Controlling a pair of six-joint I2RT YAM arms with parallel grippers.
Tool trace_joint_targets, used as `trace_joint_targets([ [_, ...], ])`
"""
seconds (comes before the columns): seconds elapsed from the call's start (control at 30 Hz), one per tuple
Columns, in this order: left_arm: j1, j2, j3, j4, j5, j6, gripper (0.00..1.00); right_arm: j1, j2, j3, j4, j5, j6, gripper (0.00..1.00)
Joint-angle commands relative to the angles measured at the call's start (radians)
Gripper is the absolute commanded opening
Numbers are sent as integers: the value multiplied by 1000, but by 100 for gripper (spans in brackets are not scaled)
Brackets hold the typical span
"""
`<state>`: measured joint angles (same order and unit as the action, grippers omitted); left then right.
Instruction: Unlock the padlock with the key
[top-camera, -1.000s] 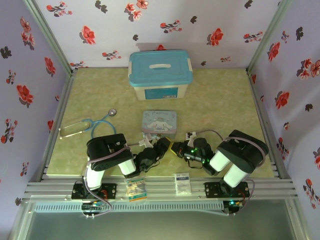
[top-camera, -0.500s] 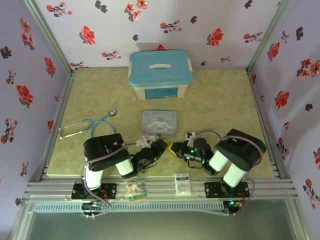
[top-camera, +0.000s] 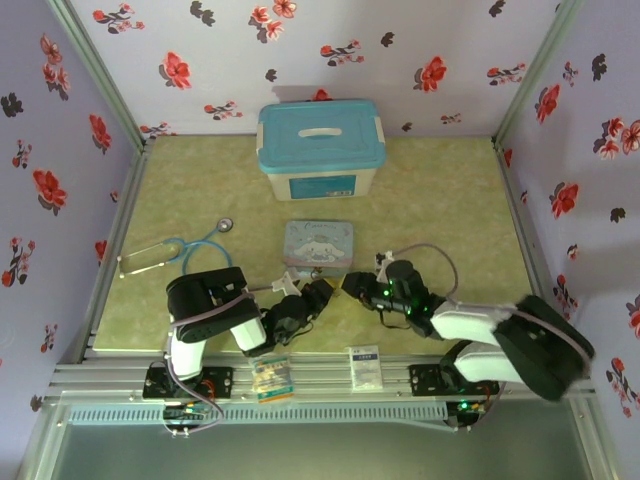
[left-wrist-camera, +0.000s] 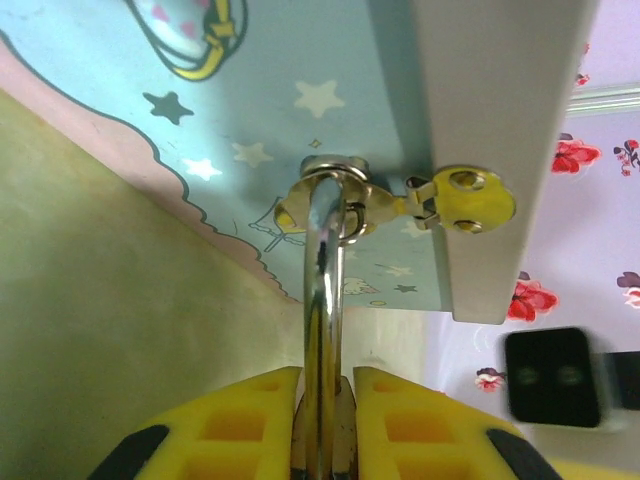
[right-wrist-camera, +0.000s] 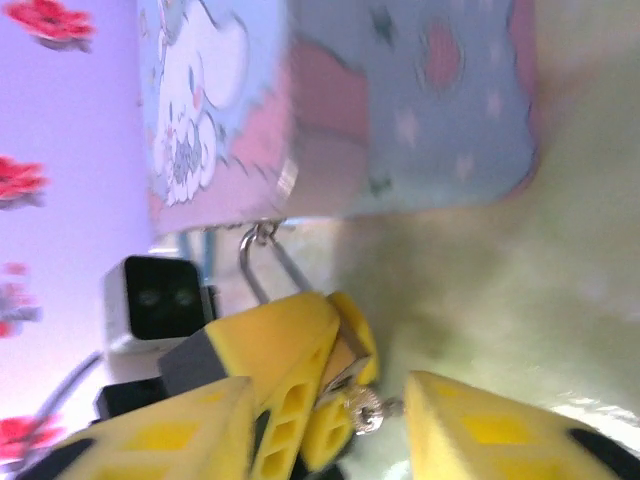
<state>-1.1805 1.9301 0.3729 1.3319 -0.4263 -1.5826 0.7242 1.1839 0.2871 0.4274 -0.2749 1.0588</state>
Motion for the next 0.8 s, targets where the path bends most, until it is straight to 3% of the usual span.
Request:
trace_joint_targets([
  [0.0, 6, 1, -17, -33, -35, 3, 0, 5, -140, 151, -673, 236, -362, 50],
  [0.2, 6, -3, -19, -35, -32, -2, 0, 37, -131, 254, -845, 297, -631, 47],
  [0.57, 5, -66, -36, -64, -16, -1, 0, 317, 50, 311, -679, 496, -813, 45],
  [0.77, 4, -68, -28, -62, -7, 1, 0, 379, 131, 324, -561, 480, -912, 45],
])
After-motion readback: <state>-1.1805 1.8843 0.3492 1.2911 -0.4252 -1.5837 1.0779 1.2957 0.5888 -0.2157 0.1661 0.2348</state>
